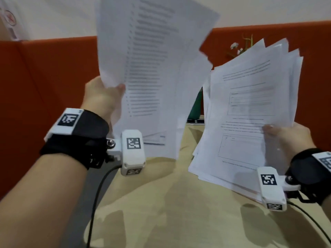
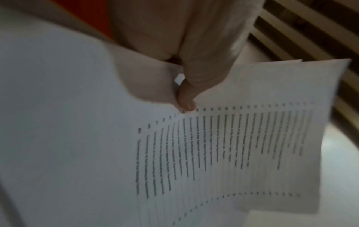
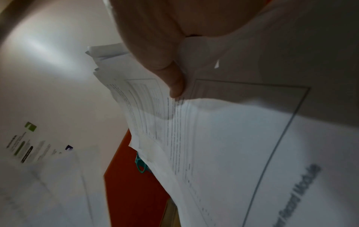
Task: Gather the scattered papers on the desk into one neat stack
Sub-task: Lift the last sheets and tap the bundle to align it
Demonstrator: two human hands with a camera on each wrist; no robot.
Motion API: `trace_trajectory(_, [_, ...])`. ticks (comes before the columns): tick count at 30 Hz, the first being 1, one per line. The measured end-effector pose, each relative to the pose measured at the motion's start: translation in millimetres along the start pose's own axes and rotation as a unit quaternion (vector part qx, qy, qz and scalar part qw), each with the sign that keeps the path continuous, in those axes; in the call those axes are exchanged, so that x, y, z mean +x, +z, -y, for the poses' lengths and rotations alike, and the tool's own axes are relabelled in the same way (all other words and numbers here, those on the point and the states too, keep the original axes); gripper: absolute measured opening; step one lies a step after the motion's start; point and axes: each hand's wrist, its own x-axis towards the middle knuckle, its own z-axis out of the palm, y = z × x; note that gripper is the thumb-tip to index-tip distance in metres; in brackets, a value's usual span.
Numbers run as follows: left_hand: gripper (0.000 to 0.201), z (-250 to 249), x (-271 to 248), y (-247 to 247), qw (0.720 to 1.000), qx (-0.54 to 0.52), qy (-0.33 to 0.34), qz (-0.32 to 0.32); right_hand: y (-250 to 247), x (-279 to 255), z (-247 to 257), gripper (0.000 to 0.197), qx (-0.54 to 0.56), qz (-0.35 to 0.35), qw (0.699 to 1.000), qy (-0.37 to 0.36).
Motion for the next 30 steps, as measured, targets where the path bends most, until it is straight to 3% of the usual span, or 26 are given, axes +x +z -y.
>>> trace_trajectory(4, [0.028, -13, -4, 12, 0.989, -0.116, -0.055, 0.068, 9, -8, 3, 0.042, 0.036, 0.04, 0.999, 0.0])
trace_trajectory(8, [0.037, 4, -15, 51, 0.986, -0.113, -0.089, 0.08, 21, -25, 14, 0.018, 0.087, 0.095, 0.992, 0.008])
trace_trajectory(12, [0.036, 30, -26, 77, 0.983, -0.115, -0.11, 0.09, 32, -26, 13, 0.03, 0.102, 0.167, 0.981, 0.005])
trace_trajectory(16, [0.055, 46, -28, 90, 0.972, -0.139, -0.11, 0.153, 33, -21, 11, 0.033, 0.105, 0.158, 0.982, 0.023])
trace_trajectory(20, [0.044, 48, -42, 93, 0.97, -0.103, -0.077, 0.205, 34, -27, 16, 0.026, 0.112, 0.157, 0.981, -0.005])
trace_trajectory(22, [0.053, 50, -47, 96, 0.972, -0.116, -0.073, 0.19, 37, -36, 22, 0.046, 0.12, 0.185, 0.975, -0.032])
trace_trajectory(25, [0.061, 49, -51, 100, 0.976, -0.141, -0.084, 0.146, 42, -38, 24, 0.1, 0.049, 0.191, 0.974, -0.113])
trace_trajectory(26, [0.066, 46, -51, 101, 0.975, -0.152, -0.087, 0.136, 43, -35, 23, 0.11, 0.05, 0.195, 0.971, -0.131])
trace_trajectory(30, [0.063, 38, -50, 105, 0.971, -0.199, -0.085, 0.096, 45, -37, 33, 0.107, 0.095, 0.186, 0.961, -0.182])
